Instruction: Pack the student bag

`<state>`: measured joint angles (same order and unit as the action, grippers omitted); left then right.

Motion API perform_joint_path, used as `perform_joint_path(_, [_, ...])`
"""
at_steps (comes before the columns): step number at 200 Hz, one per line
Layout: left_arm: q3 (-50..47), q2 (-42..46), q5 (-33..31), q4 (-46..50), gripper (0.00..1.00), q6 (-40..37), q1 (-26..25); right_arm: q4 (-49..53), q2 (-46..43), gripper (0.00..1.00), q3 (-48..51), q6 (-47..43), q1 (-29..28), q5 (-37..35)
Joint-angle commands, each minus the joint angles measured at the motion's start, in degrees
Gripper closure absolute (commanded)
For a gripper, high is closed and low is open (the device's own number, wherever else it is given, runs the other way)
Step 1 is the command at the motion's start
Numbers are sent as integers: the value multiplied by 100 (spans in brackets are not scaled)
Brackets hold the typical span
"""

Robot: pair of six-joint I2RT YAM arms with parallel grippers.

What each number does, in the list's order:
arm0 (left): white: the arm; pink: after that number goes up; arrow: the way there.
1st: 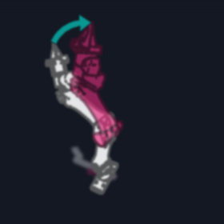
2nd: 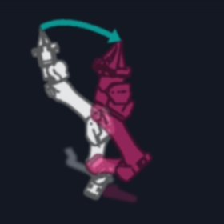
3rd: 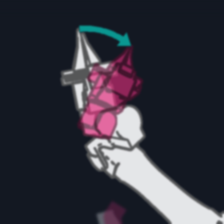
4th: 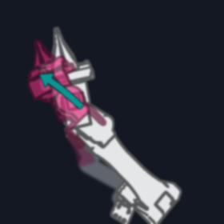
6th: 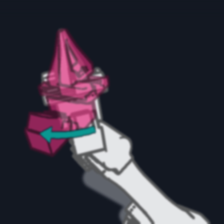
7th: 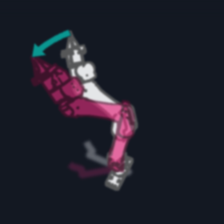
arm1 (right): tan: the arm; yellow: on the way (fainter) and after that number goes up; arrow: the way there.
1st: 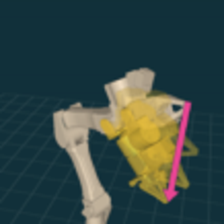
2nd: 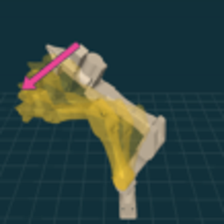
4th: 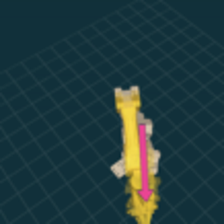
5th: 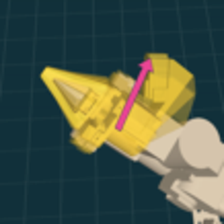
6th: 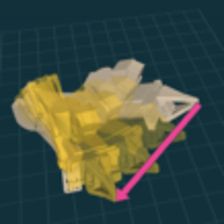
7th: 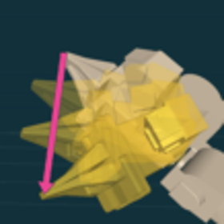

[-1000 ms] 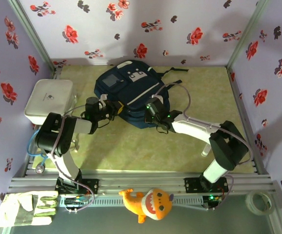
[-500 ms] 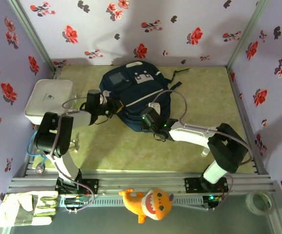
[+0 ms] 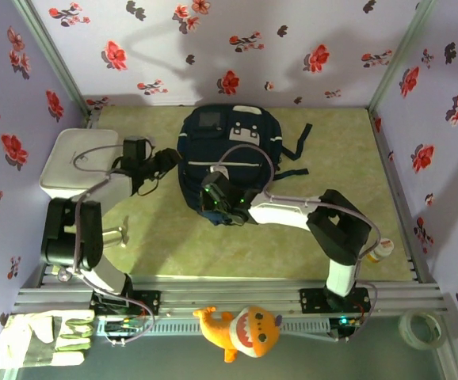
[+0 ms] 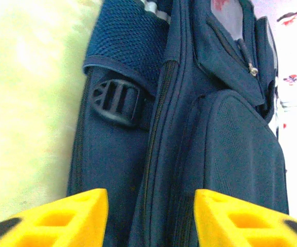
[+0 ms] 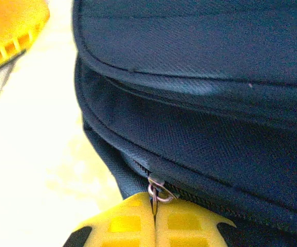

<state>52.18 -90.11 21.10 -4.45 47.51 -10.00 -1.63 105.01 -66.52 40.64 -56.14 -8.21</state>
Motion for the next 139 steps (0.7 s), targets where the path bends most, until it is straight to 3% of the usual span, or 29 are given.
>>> perform_joint_path(1, [-469, 543, -66, 322, 42, -12, 144, -238, 303, 100, -542, -232, -38, 518])
perform_joint_path(19, [-858, 887, 264, 146, 36, 326, 199, -258, 502, 100, -830, -267, -4, 711])
perform_joint_path(45, [-1225, 1035, 684, -238, 36, 1121, 209, -288, 650, 100, -1016, -267, 29, 825])
perform_joint_path(70, [-1355, 887, 970, -845, 40, 1708, 202, -312, 693, 100, -1044, -224, 49, 851])
perform_joint_path(139, [-1223, 394, 906, -1091, 59, 2069, 59, -312, 657, 100, -1020, -156, 59, 811])
